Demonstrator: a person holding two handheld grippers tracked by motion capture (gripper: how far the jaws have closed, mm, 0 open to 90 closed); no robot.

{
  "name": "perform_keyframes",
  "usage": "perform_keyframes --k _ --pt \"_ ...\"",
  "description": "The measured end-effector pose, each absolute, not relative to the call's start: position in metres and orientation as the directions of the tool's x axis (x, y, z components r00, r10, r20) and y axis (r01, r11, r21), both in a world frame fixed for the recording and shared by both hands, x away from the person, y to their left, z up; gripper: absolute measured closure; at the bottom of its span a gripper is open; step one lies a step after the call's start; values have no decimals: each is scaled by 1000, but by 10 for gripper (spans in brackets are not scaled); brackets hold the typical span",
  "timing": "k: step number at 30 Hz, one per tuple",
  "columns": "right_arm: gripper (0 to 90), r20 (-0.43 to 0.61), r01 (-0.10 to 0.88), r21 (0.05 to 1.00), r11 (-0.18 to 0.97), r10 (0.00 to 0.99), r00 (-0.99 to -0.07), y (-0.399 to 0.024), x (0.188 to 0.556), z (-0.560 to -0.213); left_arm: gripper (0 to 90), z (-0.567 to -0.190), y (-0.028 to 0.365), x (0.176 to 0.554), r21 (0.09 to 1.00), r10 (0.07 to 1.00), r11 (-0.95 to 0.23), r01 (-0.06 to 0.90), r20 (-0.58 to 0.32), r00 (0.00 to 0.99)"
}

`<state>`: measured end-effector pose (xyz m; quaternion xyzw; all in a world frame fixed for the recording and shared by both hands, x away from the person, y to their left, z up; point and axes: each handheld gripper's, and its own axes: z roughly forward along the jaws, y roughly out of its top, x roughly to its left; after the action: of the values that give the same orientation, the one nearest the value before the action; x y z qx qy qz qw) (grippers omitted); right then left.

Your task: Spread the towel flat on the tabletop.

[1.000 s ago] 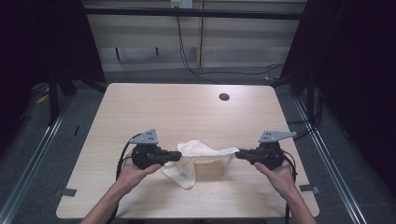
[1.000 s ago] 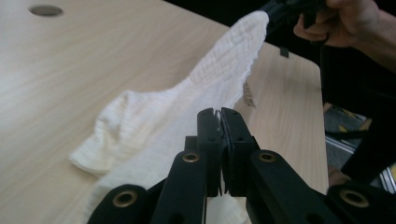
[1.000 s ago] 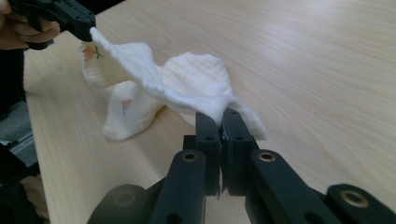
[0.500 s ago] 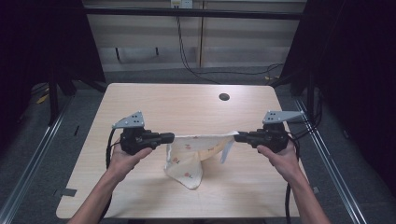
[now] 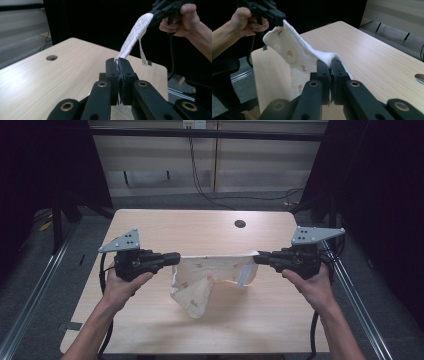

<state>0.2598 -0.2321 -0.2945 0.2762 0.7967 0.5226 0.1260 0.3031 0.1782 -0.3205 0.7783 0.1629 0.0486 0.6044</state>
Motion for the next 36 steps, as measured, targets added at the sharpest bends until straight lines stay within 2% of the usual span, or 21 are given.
perform_keyframes --k 6,11,16,22,36 --pt "871 90 267 923 278 518 -850 -231 228 -277 879 -296 183 281 962 290 -220 164 -96 952" --pt "872 86 267 920 288 516 -852 -230 221 -283 878 -306 179 290 954 307 -232 189 -113 945" --pt "872 108 340 883 323 566 -818 -232 250 -310 878 -342 165 326 927 349 -267 264 -162 923" --pt "872 144 408 853 324 606 -782 -238 280 -334 878 -364 162 335 906 375 -287 310 -192 907" --pt "871 199 481 820 310 633 -748 -232 330 -372 877 -397 166 371 872 453 -300 387 -227 862"
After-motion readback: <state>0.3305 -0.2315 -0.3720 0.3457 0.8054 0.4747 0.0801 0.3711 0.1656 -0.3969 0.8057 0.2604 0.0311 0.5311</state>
